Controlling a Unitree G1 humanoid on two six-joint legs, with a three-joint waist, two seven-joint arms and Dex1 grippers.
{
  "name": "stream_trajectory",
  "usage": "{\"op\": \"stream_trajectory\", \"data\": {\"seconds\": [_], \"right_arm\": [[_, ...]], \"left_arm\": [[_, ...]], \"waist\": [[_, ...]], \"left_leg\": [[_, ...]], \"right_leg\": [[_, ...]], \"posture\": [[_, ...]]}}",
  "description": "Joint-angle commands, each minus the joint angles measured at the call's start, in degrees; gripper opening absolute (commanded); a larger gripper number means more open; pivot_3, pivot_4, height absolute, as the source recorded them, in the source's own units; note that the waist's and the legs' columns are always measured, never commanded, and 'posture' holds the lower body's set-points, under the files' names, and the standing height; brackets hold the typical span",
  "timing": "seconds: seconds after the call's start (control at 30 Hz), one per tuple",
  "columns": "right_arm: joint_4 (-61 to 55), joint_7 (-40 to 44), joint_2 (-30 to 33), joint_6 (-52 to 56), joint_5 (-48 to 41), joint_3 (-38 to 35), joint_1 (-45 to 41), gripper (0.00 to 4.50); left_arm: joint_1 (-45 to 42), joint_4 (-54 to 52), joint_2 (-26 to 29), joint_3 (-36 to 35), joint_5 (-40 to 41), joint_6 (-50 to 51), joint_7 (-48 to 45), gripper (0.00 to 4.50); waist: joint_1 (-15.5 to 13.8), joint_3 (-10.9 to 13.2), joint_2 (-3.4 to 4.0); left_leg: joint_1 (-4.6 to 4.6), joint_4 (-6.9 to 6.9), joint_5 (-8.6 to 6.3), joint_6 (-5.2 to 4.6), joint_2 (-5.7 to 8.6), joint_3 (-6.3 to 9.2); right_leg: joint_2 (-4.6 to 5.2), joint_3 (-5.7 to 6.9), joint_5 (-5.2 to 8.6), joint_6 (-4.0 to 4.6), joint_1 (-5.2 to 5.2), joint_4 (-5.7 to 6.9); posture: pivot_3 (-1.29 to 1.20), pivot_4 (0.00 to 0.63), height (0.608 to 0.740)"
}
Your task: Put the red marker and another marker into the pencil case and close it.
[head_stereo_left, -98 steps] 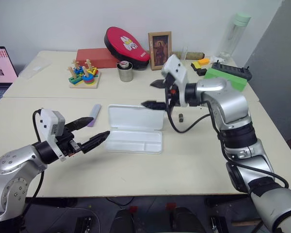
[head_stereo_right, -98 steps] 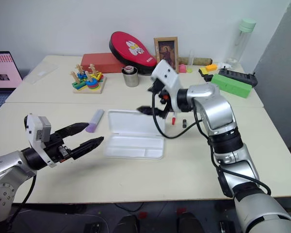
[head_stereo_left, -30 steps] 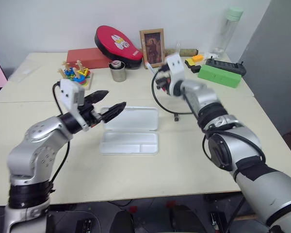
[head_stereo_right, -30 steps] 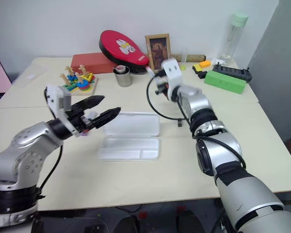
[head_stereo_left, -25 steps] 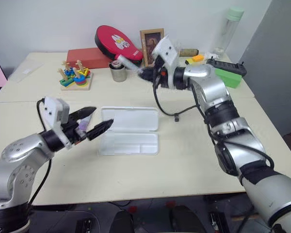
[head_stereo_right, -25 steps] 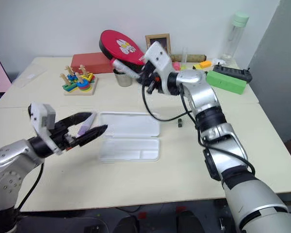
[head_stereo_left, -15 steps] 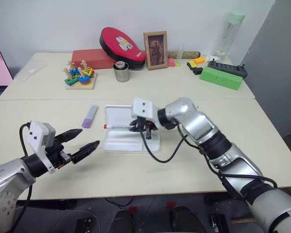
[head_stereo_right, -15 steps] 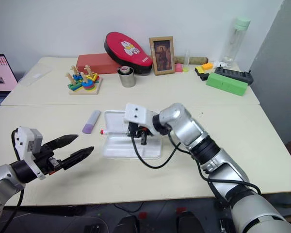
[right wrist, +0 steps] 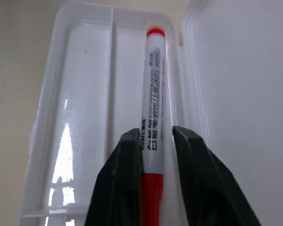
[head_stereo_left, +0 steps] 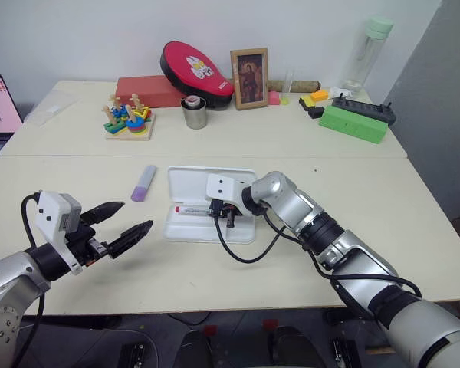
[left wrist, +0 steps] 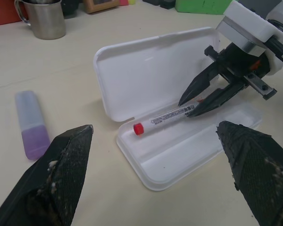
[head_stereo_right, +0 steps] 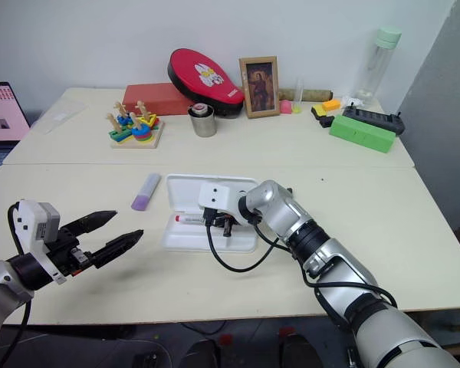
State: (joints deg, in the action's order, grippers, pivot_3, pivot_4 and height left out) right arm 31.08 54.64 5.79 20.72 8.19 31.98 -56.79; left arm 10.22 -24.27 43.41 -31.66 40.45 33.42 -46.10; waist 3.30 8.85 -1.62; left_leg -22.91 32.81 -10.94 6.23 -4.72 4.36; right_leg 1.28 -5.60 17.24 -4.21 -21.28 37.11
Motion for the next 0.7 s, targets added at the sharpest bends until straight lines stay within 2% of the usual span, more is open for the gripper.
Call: {"op": "stream_trajectory", "data": {"seconds": [0.03,0.27,0.37,0.4,0.53,0.7], "right_arm": [[-4.8,1.3,0.1,0.7,-1.2,-2.4,-1.3,2.06],[-16.3,5.3,1.3,7.4,-6.2,-5.7,-0.8,3.62],[-22.7,6.0,2.0,12.8,-10.7,-9.8,-0.6,4.37],[-24.2,5.7,2.1,14.7,-12.3,-11.5,-0.5,4.49],[-28.2,5.0,3.8,19.7,-17.2,-16.2,-0.5,4.49],[-29.5,3.1,4.9,21.4,-19.7,-18.3,-1.0,4.49]], "left_arm": [[-1.9,-1.1,0.1,0.1,0.4,-0.3,1.4,4.50],[-6.7,2.7,-1.1,0.5,-0.1,1.4,6.9,4.50],[-9.3,6.3,-0.5,1.3,-2.2,3.0,10.5,4.50],[-10.2,8.1,-0.3,1.8,-3.1,3.7,11.7,4.50],[-15.0,15.6,-0.7,5.1,-6.7,5.7,15.5,4.50],[-21.9,23.3,-1.6,10.0,-10.8,4.9,17.0,4.50]], "waist": [[0.0,0.0,0.01],[0.0,0.0,-0.02],[-0.1,0.0,-0.02],[-0.1,0.0,-0.03],[-0.2,0.0,-0.07],[-0.4,-0.1,-0.11]], "left_leg": [[0.00,0.00,0.00,0.00,0.00,0.00],[0.01,0.01,0.00,0.00,-0.01,0.00],[0.00,0.02,0.00,0.00,-0.01,0.01],[0.00,0.02,0.00,0.00,-0.01,0.01],[0.02,0.02,0.00,0.00,0.00,0.02],[0.00,0.03,0.00,0.00,0.00,0.02]], "right_leg": [[0.00,0.00,0.00,0.00,0.00,0.00],[0.00,0.00,0.00,0.00,0.03,0.03],[-0.01,0.01,0.00,-0.01,0.04,0.05],[-0.01,0.01,0.00,-0.01,0.04,0.05],[-0.01,0.02,0.00,-0.01,0.06,0.05],[-0.01,0.03,0.00,-0.01,0.03,0.03]], "posture": [[0.00,0.150,0.740],[0.00,0.150,0.740],[0.00,0.150,0.740],[0.00,0.150,0.740],[0.00,0.150,0.740],[0.00,0.150,0.740]]}}
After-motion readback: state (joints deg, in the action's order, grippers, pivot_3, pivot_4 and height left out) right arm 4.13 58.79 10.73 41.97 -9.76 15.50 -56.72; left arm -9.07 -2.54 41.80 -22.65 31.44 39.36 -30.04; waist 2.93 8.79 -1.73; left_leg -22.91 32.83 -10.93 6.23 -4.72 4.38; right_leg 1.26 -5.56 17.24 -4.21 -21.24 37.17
